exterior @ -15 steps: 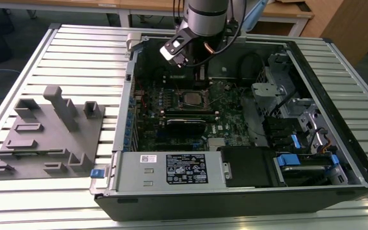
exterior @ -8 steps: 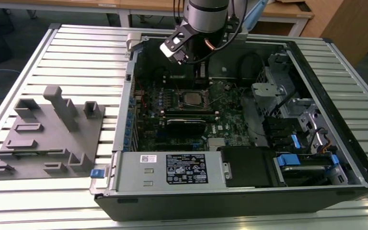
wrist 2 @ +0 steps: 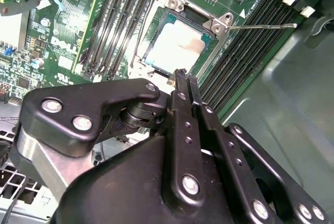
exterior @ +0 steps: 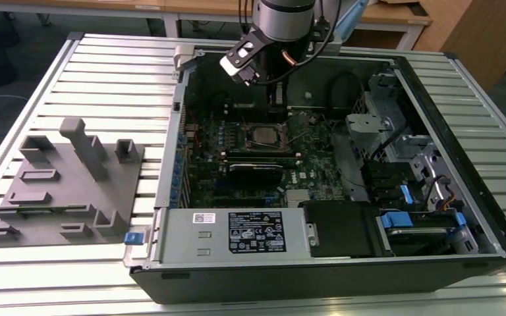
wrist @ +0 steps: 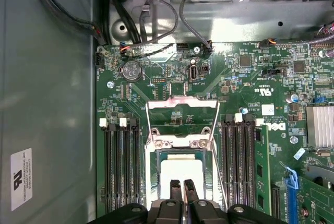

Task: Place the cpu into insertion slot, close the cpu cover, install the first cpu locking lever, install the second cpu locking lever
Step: 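Close the cpu cover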

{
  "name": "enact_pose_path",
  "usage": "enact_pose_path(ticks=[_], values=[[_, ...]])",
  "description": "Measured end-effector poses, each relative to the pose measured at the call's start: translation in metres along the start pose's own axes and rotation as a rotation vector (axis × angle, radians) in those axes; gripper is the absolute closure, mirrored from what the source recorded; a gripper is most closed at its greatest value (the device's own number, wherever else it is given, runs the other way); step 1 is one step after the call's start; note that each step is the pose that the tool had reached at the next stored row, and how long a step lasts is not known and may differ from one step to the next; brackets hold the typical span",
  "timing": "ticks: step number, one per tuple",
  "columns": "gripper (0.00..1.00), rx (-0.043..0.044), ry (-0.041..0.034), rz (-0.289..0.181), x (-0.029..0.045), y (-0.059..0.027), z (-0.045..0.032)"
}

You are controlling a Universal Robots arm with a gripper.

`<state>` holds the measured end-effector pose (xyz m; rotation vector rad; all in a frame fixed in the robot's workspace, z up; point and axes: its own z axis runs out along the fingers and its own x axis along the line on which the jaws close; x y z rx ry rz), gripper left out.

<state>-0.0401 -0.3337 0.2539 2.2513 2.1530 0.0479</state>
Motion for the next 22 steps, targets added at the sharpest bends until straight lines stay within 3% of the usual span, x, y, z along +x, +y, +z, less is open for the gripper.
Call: enact_pose_path(ticks=[11, 22], values=[[0.84, 0.0002, -0.0003, 0.0, 0.0001, 0.0027, -0.0001], [0.84, 0.002, -0.0003, 0.0, 0.001, 0.0235, 0.0008]])
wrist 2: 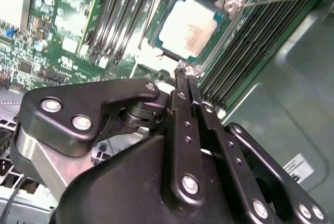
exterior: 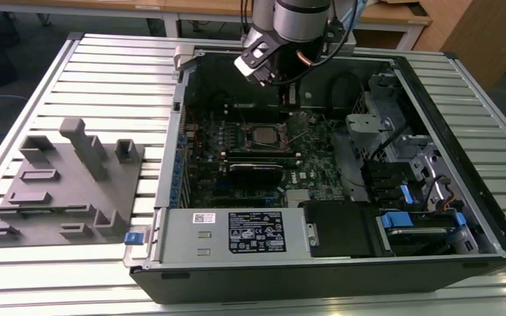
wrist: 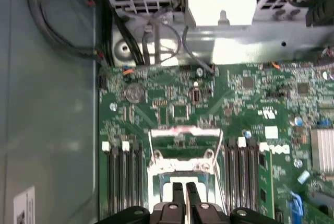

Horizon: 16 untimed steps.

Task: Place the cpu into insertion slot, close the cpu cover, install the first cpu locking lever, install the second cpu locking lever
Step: 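Close the cpu cover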

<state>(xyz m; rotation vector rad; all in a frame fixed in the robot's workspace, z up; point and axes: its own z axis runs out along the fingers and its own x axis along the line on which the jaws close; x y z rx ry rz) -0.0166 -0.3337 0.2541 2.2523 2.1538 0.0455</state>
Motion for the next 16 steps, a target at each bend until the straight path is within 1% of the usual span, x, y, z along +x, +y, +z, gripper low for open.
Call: enact_pose_path(ticks=[5, 7, 11, 16], values=[[0.84, 0.0018, 0.0, 0.0, 0.0005, 0.0124, 0.0005], [0.84, 0.0021, -0.0001, 0.0, 0.0007, 0.0157, 0.0006], [0.84, 0.0039, -0.0004, 0.0, 0.0008, 0.0165, 0.0002], [0.84, 0.0059, -0.0002, 0.0, 0.0008, 0.0167, -0.0036]])
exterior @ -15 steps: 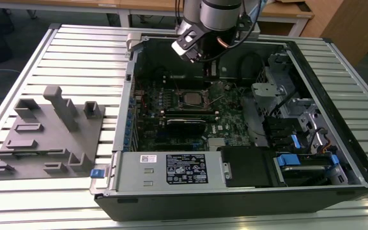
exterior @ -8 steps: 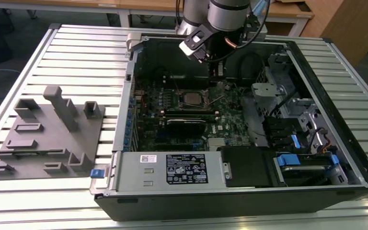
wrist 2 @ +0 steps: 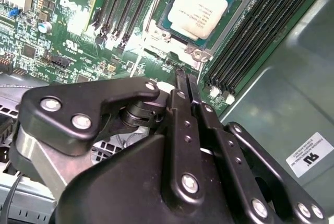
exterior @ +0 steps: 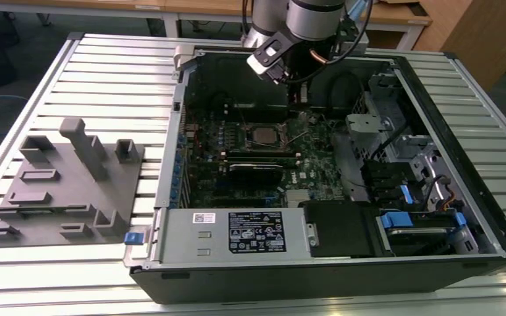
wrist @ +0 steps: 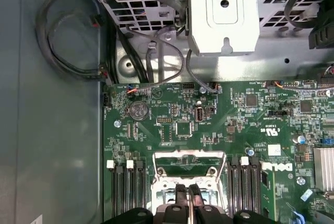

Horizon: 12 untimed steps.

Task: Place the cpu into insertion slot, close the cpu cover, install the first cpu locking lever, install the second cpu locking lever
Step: 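Close the cpu cover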

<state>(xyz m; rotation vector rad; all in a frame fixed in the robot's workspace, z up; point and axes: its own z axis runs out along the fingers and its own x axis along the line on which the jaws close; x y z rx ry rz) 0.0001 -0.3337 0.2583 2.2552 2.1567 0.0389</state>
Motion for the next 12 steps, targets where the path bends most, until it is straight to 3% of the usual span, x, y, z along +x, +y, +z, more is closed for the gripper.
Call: enact_pose_path(ticks=[7, 12], values=[[0.84, 0.0002, 0.0001, 0.0, 0.0, 0.0002, -0.0011], [0.84, 0.0002, -0.0001, 0.0, 0.0003, 0.0062, -0.0009]])
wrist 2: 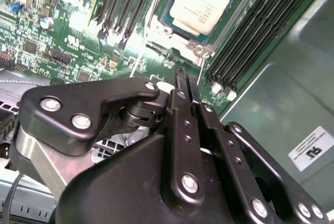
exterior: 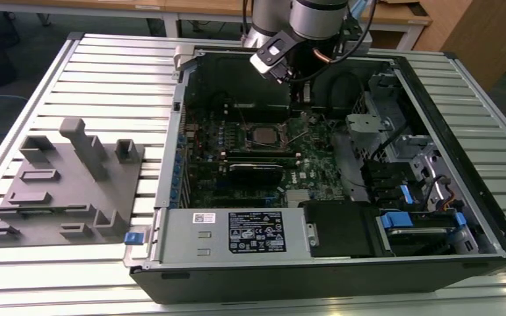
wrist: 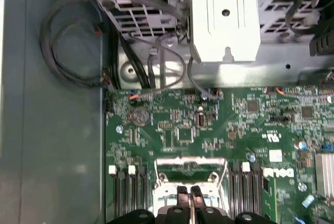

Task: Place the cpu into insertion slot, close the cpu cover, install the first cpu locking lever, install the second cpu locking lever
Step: 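Close the cpu cover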

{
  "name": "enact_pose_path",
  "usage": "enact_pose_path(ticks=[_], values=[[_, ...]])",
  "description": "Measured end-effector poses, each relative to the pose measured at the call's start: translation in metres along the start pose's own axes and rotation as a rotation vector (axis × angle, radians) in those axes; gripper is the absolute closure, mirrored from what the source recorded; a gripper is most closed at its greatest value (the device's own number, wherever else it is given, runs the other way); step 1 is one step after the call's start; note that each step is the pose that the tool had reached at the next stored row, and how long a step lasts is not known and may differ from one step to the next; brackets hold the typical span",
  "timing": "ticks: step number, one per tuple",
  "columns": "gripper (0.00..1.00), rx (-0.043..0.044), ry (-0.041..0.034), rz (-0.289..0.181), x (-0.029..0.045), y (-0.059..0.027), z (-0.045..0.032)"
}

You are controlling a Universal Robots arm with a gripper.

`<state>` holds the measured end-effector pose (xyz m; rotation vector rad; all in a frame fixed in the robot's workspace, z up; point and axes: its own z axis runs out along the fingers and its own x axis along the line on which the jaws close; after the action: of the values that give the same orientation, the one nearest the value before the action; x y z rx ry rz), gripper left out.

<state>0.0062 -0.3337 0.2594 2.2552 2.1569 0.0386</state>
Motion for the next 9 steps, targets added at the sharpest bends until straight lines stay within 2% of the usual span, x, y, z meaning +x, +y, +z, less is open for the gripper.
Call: enact_pose_path(ticks=[9], values=[[0.84, -0.0001, 0.0001, 0.0, 0.0009, 0.0207, 0.0008]])
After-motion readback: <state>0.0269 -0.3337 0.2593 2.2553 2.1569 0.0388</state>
